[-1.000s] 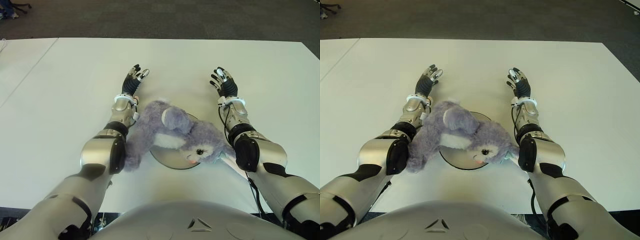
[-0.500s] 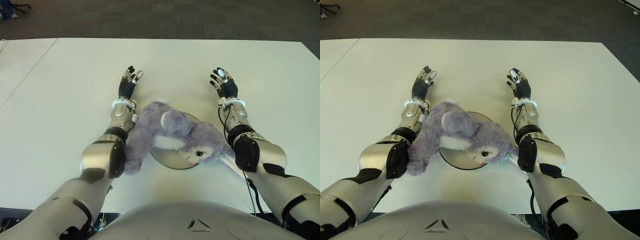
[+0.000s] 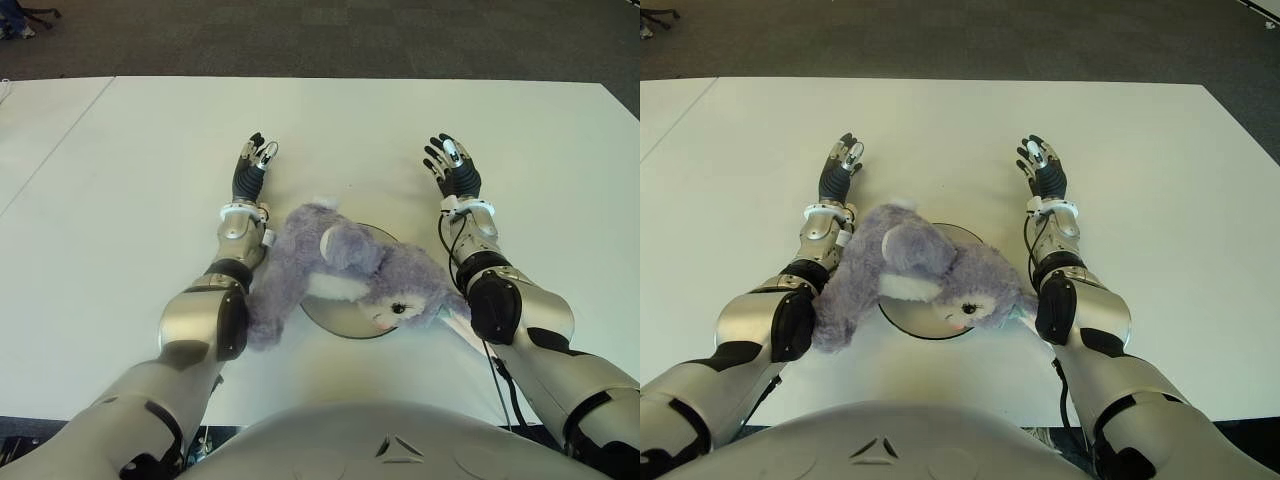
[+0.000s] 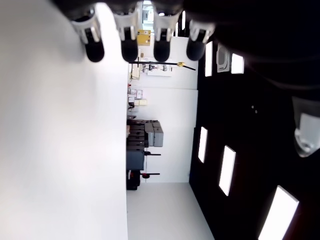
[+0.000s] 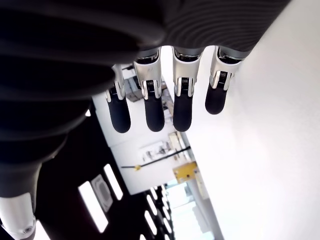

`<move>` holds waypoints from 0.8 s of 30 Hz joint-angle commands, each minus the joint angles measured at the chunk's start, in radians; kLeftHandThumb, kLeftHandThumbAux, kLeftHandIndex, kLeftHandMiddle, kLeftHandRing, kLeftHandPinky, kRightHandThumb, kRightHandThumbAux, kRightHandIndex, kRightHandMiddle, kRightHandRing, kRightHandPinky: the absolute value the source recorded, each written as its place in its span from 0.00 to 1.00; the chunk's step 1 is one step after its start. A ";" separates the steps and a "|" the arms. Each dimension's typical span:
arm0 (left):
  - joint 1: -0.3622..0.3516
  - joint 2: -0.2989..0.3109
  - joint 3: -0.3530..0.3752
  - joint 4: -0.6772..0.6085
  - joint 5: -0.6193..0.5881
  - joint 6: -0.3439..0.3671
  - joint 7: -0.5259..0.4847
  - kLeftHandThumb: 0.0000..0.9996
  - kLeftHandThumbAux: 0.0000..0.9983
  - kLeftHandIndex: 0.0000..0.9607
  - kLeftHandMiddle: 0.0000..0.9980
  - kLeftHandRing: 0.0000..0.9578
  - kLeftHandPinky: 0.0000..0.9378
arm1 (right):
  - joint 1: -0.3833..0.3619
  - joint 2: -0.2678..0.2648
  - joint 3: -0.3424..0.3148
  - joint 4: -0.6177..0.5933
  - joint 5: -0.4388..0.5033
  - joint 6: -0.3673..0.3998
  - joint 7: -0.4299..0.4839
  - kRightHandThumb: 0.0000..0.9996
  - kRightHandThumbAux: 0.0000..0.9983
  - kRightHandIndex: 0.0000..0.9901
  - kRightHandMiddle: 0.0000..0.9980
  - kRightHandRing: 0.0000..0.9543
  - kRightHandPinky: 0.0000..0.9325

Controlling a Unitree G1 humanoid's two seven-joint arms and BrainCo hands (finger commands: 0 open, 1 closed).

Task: Put the doll into the plate.

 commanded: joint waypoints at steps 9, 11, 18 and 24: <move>0.097 0.002 0.074 0.022 -0.068 0.000 -0.062 0.00 0.42 0.00 0.08 0.08 0.06 | 0.008 0.040 -0.044 -0.012 0.066 -0.016 0.040 0.00 0.62 0.21 0.25 0.21 0.18; 0.100 0.004 0.080 0.022 -0.074 -0.002 -0.070 0.00 0.41 0.00 0.07 0.07 0.06 | 0.008 0.039 -0.043 -0.012 0.066 -0.017 0.043 0.00 0.62 0.21 0.25 0.21 0.18; 0.121 0.016 0.102 0.026 -0.085 -0.004 -0.100 0.00 0.39 0.00 0.07 0.07 0.07 | 0.016 0.034 -0.053 -0.010 0.077 -0.011 0.051 0.00 0.63 0.22 0.24 0.21 0.18; 0.149 0.024 0.088 0.043 -0.054 0.052 -0.057 0.00 0.40 0.00 0.08 0.08 0.08 | 0.029 0.040 -0.064 -0.008 0.086 -0.009 0.039 0.00 0.63 0.22 0.24 0.21 0.18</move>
